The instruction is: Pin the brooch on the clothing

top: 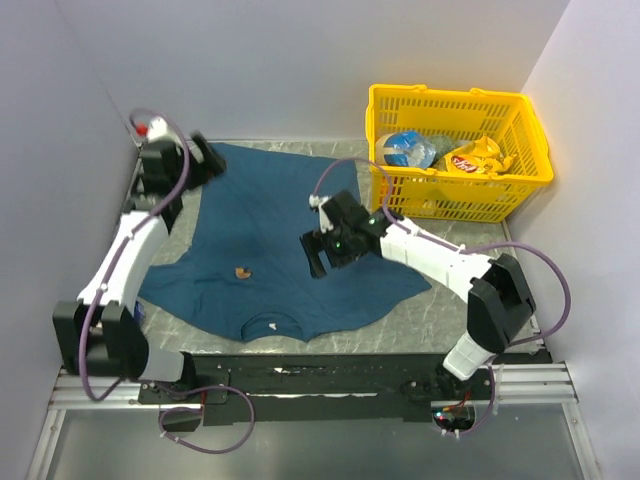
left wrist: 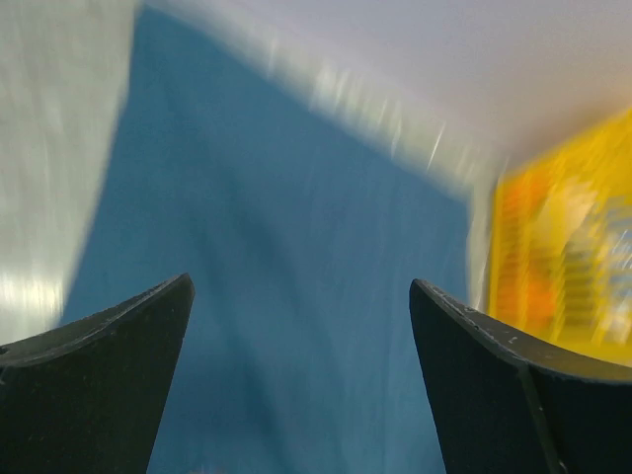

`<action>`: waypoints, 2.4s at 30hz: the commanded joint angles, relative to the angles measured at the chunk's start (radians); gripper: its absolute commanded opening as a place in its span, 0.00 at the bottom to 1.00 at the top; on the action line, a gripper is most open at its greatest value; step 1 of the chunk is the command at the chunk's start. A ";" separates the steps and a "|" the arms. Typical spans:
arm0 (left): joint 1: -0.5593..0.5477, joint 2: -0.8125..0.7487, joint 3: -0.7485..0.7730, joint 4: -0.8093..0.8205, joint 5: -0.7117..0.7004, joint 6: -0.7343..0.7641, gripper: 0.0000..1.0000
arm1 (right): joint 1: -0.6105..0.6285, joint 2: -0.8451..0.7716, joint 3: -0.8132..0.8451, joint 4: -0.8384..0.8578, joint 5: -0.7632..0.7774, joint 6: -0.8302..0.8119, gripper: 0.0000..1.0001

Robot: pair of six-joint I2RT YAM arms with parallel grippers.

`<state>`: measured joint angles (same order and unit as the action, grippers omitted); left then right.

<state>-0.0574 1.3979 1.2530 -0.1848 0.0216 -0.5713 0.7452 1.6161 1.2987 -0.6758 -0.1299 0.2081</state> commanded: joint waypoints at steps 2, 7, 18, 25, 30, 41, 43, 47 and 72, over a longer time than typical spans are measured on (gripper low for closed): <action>-0.053 -0.256 -0.282 -0.088 0.009 -0.134 0.96 | 0.074 -0.151 -0.174 0.166 -0.010 0.080 1.00; -0.096 -0.448 -0.467 -0.153 -0.018 -0.246 0.95 | 0.131 -0.229 -0.283 0.222 -0.004 0.154 1.00; -0.188 -0.536 -0.627 -0.288 -0.065 -0.348 0.81 | 0.233 -0.179 -0.285 0.197 0.098 0.192 1.00; -0.213 -0.559 -0.695 -0.263 -0.078 -0.391 0.65 | 0.246 -0.151 -0.277 0.222 0.066 0.223 0.99; -0.245 -0.533 -0.725 -0.255 -0.069 -0.400 0.37 | 0.247 -0.125 -0.279 0.251 0.035 0.220 0.89; -0.478 -0.386 -0.751 -0.240 -0.190 -0.515 0.01 | 0.255 -0.015 -0.243 0.262 0.000 0.182 0.04; -0.530 -0.356 -0.747 -0.239 -0.215 -0.533 0.01 | 0.255 0.004 -0.236 0.254 0.003 0.177 0.00; -0.602 -0.303 -0.719 -0.257 -0.258 -0.567 0.01 | 0.261 0.028 -0.236 0.252 0.004 0.171 0.00; -0.739 -0.349 -0.840 -0.351 -0.258 -0.699 0.01 | 0.348 0.113 -0.279 0.142 0.036 0.152 0.00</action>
<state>-0.7795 1.0737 0.4427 -0.4629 -0.2352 -1.2304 1.0615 1.7439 1.0344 -0.4576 -0.0940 0.3653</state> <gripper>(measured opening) 0.018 0.007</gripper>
